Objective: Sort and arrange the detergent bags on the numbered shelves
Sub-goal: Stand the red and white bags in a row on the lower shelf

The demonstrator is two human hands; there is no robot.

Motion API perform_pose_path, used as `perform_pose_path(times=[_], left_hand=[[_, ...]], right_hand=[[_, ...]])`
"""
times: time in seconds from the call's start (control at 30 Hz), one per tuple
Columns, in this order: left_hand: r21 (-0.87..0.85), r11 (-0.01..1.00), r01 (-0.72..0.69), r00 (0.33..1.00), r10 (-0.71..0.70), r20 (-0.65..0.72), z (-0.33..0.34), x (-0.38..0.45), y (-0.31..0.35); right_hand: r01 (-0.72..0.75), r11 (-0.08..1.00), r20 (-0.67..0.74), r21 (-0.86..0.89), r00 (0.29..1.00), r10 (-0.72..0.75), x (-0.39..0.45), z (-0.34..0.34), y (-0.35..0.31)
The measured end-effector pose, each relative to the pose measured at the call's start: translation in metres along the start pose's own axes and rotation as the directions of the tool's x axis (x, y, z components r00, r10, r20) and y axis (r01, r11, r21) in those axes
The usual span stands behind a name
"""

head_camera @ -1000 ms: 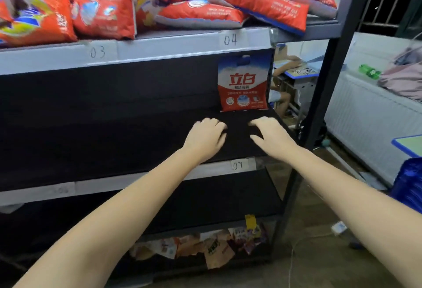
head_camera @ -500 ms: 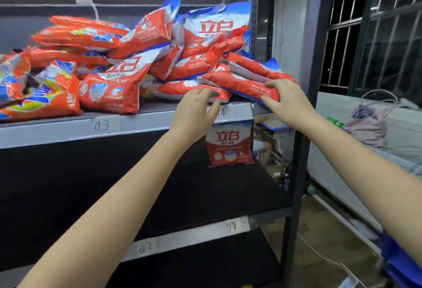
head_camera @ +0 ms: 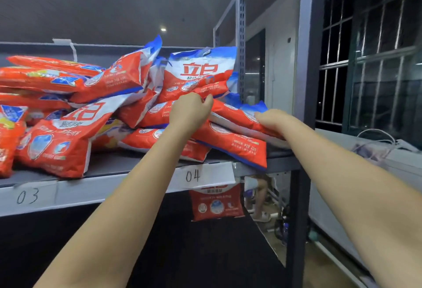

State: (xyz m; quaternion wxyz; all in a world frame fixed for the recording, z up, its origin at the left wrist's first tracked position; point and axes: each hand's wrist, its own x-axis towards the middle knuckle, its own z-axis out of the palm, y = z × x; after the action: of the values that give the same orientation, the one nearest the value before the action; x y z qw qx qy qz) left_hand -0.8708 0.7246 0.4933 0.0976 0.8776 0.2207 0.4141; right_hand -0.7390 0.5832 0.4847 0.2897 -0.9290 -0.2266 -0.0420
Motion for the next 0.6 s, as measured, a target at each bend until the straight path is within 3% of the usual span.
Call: perform_pose_path(times=[0.07, 0.13, 0.2, 0.37, 0.6], left_hand=[[0.065, 0.998, 0.006, 0.998, -0.01, 0.066, 0.004, 0.013, 0.011], [0.088, 0.996, -0.018, 0.994, 0.008, 0.11, 0.009, 0.019, 0.021], [0.08, 0.996, -0.024, 0.991, 0.013, 0.133, 0.011, 0.02, 0.026], [0.114, 0.991, -0.069, 0.993, 0.057, 0.105, 0.014, 0.022, 0.022], [-0.09, 0.989, -0.118, 0.99, 0.11, -0.093, 0.008, -0.002, 0.008]], right_hand=[[-0.029, 0.994, 0.122, 0.108, 0.992, 0.016, 0.021, 0.006, 0.004], [-0.046, 0.986, 0.142, 0.159, 0.99, 0.024, 0.048, 0.015, 0.012], [-0.059, 0.982, 0.037, 0.178, 0.998, 0.053, 0.057, 0.02, 0.014], [-0.074, 0.895, -0.198, 0.439, 0.964, 0.177, 0.038, 0.019, 0.007], [0.164, 0.87, -0.481, 0.465, 0.872, 0.093, 0.005, 0.008, -0.008]])
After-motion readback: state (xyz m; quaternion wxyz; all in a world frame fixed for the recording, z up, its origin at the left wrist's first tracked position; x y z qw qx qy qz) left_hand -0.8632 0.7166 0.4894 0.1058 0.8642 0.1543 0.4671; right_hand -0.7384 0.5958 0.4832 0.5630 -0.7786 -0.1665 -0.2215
